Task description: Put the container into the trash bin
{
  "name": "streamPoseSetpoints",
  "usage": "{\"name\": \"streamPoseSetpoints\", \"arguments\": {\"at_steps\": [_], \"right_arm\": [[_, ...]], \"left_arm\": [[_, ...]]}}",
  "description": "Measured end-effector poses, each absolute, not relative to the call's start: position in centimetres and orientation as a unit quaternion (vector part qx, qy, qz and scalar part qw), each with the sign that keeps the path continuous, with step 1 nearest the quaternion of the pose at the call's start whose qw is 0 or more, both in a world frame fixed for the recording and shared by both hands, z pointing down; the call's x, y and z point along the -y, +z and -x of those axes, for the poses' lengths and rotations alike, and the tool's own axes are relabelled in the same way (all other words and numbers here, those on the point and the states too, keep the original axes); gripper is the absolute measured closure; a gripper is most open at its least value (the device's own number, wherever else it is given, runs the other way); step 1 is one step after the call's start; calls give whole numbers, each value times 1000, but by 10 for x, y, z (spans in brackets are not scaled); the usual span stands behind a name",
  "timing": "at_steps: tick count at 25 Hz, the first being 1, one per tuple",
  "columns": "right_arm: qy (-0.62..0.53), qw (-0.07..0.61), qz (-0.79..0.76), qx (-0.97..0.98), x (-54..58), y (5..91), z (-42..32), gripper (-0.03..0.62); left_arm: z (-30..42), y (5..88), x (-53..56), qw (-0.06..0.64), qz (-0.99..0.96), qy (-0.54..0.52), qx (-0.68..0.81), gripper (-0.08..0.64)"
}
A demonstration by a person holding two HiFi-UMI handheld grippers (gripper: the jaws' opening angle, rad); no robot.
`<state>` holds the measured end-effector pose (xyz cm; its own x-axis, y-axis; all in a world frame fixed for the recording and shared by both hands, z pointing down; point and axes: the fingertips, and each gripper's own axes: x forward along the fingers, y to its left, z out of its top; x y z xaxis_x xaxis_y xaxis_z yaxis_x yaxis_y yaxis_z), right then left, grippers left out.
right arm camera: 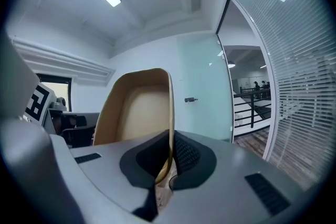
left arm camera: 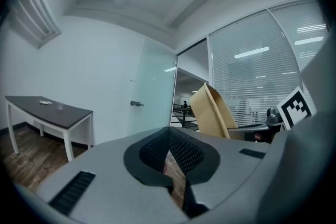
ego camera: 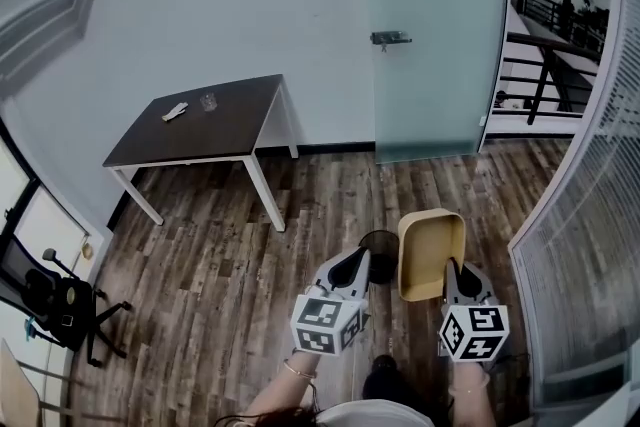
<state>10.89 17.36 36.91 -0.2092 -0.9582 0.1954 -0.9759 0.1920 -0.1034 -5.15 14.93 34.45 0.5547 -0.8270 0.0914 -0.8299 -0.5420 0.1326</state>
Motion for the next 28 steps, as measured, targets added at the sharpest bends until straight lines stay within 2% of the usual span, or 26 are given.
{"name": "streamPoseSetpoints", "arguments": {"at_steps": [13, 28], "right_arm": [[105, 31, -594, 797, -13, 374, -153, 588], [129, 52, -589, 796, 167, 409, -100, 584]], "left_arm": [[-7, 349, 4, 78, -869, 17, 488, 541], [40, 386, 180, 103, -866, 39, 488, 541]]}}
